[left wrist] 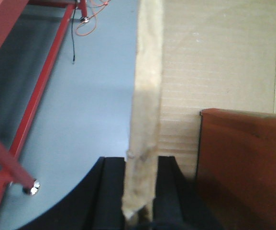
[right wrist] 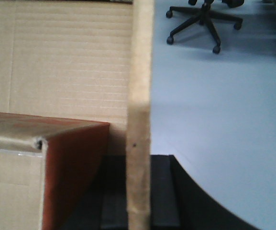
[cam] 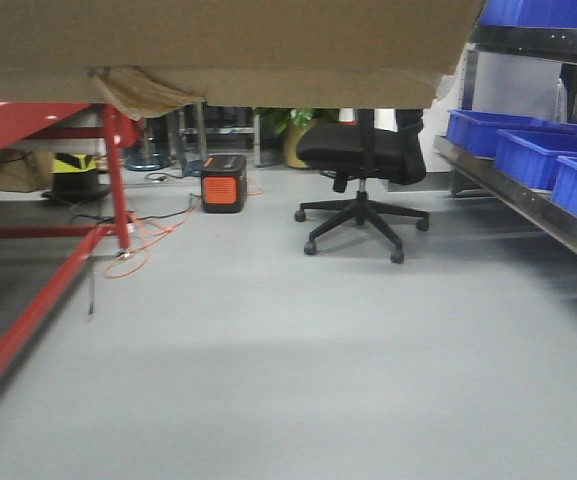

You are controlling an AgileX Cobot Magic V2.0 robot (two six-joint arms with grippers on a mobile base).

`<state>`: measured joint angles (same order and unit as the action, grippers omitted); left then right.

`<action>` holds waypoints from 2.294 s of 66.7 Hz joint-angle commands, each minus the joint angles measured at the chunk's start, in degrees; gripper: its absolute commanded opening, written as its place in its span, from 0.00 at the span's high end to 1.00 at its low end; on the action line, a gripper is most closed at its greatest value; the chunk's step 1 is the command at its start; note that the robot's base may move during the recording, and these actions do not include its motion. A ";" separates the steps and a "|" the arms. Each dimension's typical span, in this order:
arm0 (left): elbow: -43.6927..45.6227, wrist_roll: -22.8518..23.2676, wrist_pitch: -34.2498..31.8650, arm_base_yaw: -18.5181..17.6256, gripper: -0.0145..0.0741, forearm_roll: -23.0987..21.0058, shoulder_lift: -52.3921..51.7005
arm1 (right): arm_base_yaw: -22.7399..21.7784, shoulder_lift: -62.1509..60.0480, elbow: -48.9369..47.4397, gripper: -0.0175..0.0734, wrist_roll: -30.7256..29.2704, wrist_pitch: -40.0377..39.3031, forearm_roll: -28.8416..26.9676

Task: Stack two boxes on right shelf middle
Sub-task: 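Carry the held boxes to the shelf rack of blue bins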

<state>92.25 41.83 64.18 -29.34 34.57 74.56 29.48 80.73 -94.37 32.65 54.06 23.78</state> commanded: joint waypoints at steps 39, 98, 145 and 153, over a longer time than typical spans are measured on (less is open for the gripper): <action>0.73 0.38 0.28 0.66 0.96 3.85 -0.58 | -0.47 -1.00 -0.98 0.99 -0.14 -3.04 3.02; 0.73 0.38 0.28 0.66 0.96 3.85 -0.58 | -0.47 -1.00 -0.98 0.99 -0.14 -3.04 3.02; 0.73 0.38 0.28 0.66 0.96 3.85 -0.58 | -0.47 -1.00 -0.98 0.99 -0.14 -3.04 3.02; 0.73 0.38 0.28 0.66 0.96 3.85 -0.58 | -0.47 -1.00 -0.98 0.99 -0.14 -3.04 3.02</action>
<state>92.25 41.83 64.07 -29.31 35.00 74.56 29.48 80.83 -94.37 32.65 53.15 23.88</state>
